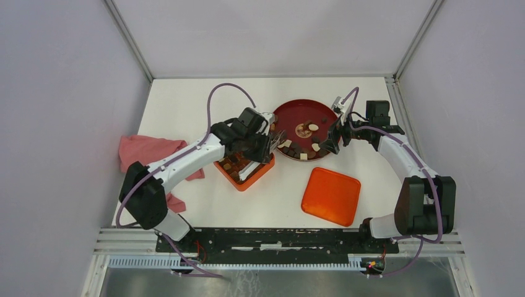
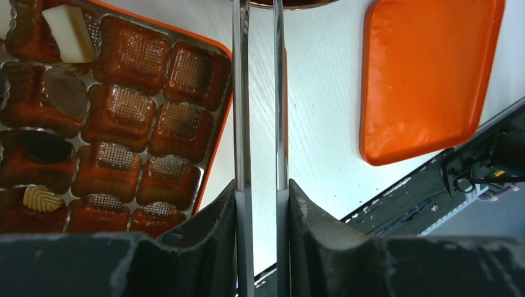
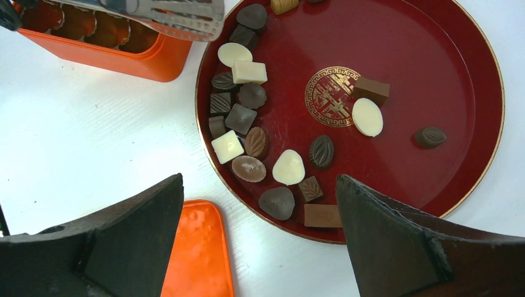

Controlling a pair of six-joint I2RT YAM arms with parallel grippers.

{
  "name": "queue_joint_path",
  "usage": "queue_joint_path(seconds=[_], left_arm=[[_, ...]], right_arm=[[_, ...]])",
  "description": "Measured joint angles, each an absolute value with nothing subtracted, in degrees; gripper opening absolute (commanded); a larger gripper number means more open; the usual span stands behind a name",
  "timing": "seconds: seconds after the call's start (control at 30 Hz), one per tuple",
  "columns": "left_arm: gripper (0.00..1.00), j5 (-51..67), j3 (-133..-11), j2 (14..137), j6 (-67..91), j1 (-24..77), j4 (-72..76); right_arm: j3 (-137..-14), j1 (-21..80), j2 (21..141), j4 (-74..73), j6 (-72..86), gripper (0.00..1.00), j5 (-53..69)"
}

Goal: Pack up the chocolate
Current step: Place the fake chocolate in the packing box, then pick up the fake chocolate from the plate.

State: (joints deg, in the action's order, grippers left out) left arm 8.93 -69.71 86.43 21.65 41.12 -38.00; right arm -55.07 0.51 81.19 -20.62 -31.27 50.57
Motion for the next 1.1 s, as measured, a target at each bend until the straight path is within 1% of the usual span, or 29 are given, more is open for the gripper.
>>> queue_joint_path(seconds=[0.33, 0.63, 1.1], left_arm=[[0.38, 1.8, -80.4, 96.9, 22.2, 45.7, -44.8], [0.41, -3.4, -89.7, 104.4, 22.1, 47.5, -50.9], [0.44, -4.4, -95.9, 110.1, 21.4, 48.5, -56.1]], right_arm=[[-55.1, 0.5, 81.2, -20.6, -31.3, 0.98, 50.6], [-55.1, 0.5, 81.2, -20.6, -31.3, 0.98, 50.6], [-55.1, 0.5, 81.2, -20.6, -31.3, 0.98, 50.6]])
